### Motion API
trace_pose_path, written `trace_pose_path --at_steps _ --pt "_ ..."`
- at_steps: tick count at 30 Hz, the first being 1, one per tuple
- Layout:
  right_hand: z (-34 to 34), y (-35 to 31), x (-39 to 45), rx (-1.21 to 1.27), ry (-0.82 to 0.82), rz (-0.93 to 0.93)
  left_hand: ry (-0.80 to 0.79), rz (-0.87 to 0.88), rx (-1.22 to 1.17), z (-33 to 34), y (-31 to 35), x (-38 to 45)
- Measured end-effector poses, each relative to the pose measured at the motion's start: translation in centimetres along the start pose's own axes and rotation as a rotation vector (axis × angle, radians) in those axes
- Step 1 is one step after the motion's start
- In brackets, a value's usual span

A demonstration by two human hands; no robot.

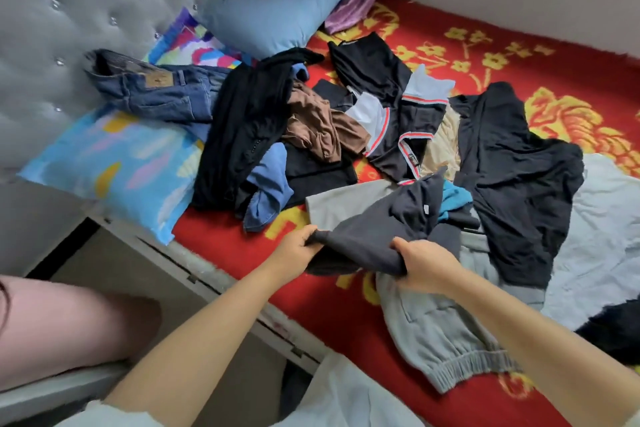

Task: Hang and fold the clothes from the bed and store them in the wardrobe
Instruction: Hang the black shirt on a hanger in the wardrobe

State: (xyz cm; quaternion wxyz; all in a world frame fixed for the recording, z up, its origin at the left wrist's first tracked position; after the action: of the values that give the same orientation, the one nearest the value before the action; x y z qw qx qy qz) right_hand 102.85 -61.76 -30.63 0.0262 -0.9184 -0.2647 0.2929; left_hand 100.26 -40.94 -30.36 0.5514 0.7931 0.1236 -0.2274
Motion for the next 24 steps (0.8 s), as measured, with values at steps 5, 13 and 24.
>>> trace_pose_path --at_steps 5,13,24 --pt "-2.4 -1.9 -0.3 -0.030 0.587 -0.102 0.232 0.133 -0.145 -2.0 3.7 -7.8" --pt "3.3 -5.4 2.9 0.142 0.237 0.186 0.830 -0.023 -0.729 -9.6 -0.6 -20.7" --pt "10.7 -33.3 -1.6 0.447 -0.095 -0.687 1.006 0.019 -0.848 -13.6 -3.4 -36.1"
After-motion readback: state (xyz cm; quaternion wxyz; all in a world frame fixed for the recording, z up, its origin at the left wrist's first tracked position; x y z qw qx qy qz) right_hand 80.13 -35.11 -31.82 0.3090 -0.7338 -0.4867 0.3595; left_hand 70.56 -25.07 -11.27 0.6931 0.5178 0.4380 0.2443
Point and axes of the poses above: each hand's wrist, its own x-axis towards the middle knuckle, its own z-axis out of the palm, y = z × x, the point moved 3 cm from there along x, towards the middle knuckle, and after that the axes turned 9 degrees about -z, right-handed, at the moved point
